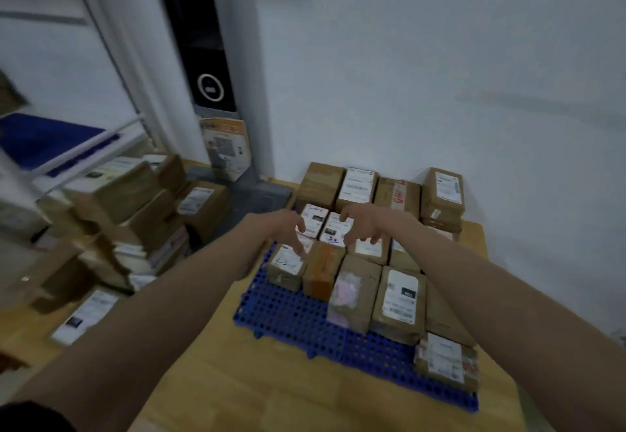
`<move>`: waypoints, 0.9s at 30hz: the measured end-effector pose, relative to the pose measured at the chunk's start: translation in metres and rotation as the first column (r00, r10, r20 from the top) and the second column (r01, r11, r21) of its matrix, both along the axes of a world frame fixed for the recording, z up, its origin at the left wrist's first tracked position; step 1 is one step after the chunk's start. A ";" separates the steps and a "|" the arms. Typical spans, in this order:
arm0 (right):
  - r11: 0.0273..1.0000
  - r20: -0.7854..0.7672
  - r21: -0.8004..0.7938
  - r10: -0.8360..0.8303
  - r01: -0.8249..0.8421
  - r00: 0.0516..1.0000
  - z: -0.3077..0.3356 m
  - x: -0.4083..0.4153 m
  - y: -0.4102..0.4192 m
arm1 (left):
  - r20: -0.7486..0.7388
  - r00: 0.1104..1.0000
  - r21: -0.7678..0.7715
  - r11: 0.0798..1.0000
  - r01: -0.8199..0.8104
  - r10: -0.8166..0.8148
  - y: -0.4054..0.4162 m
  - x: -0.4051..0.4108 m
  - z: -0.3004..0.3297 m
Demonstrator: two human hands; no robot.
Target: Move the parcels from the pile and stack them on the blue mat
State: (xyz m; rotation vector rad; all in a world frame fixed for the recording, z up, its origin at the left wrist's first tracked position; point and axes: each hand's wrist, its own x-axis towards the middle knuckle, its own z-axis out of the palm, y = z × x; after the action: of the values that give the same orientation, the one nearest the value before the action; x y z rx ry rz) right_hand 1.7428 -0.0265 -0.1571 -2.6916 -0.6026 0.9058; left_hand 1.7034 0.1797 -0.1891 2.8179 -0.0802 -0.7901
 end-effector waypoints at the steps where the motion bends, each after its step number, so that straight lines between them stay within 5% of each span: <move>1: 1.000 0.001 0.002 0.023 -0.023 1.000 0.001 -0.009 0.015 | 0.001 1.000 0.001 1.000 -0.004 0.004 0.014 -0.013 0.001; 17: 0.948 0.030 -0.023 0.317 -0.317 0.948 -0.005 -0.166 0.269 | 0.042 0.960 0.020 0.961 -0.277 0.276 0.242 -0.221 0.000; 27: 0.953 0.200 0.202 0.185 -0.226 0.962 0.035 -0.154 0.351 | 0.187 0.870 -0.055 0.889 -0.454 0.456 0.332 -0.224 0.059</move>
State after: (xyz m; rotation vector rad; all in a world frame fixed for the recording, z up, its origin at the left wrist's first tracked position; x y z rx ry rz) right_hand 1.5889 0.3248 -0.1219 -2.5546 -0.9787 0.6008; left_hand 1.4799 0.5117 -0.1303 2.7231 0.5317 -0.4001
